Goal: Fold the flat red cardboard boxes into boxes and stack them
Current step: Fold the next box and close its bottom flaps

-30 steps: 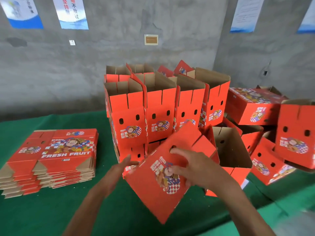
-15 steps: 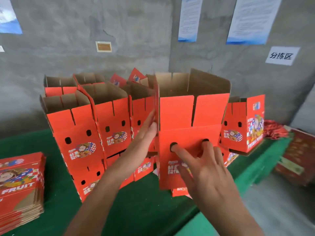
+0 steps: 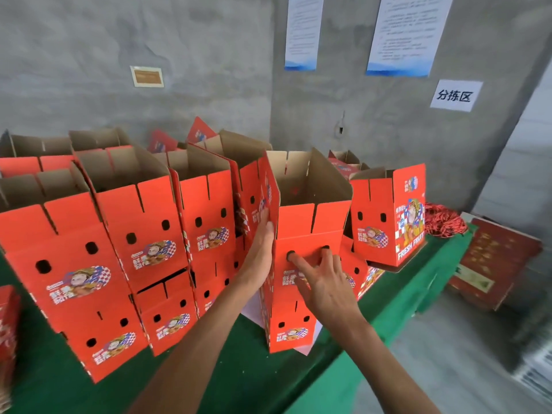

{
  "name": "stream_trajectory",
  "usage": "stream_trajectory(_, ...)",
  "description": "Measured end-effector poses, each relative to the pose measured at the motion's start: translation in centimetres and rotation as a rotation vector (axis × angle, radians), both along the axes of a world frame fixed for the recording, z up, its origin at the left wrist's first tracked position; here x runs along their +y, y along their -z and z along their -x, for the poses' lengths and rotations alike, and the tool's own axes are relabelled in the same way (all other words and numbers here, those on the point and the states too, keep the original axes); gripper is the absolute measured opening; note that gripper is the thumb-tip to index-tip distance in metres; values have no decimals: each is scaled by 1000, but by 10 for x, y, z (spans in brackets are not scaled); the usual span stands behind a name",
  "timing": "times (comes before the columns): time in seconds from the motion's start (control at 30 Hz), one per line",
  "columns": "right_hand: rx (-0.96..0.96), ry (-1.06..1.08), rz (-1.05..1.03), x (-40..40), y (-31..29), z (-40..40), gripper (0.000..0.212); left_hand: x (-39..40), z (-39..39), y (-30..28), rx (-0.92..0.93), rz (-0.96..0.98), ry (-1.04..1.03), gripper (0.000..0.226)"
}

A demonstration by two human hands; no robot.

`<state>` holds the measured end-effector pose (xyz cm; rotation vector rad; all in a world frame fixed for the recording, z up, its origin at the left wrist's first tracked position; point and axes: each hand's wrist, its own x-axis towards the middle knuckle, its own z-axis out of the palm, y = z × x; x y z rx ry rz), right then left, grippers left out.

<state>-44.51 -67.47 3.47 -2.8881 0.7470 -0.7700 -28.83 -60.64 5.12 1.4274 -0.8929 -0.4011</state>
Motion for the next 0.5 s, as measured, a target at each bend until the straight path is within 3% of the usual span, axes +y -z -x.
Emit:
stream_trajectory(0.17, 17, -18, -14, -19, 8, -3, 53, -18, -1, 2, -30, -2, -28, 73)
stream_trajectory(0.37, 23, -48, -74, -26, 16, 8, 54, -23, 10, 14, -39, 20, -56, 77)
stream_trajectory(0.5, -132, -107, -223, -23, 10, 19, 48, -23, 16, 18, -52, 29, -53, 73)
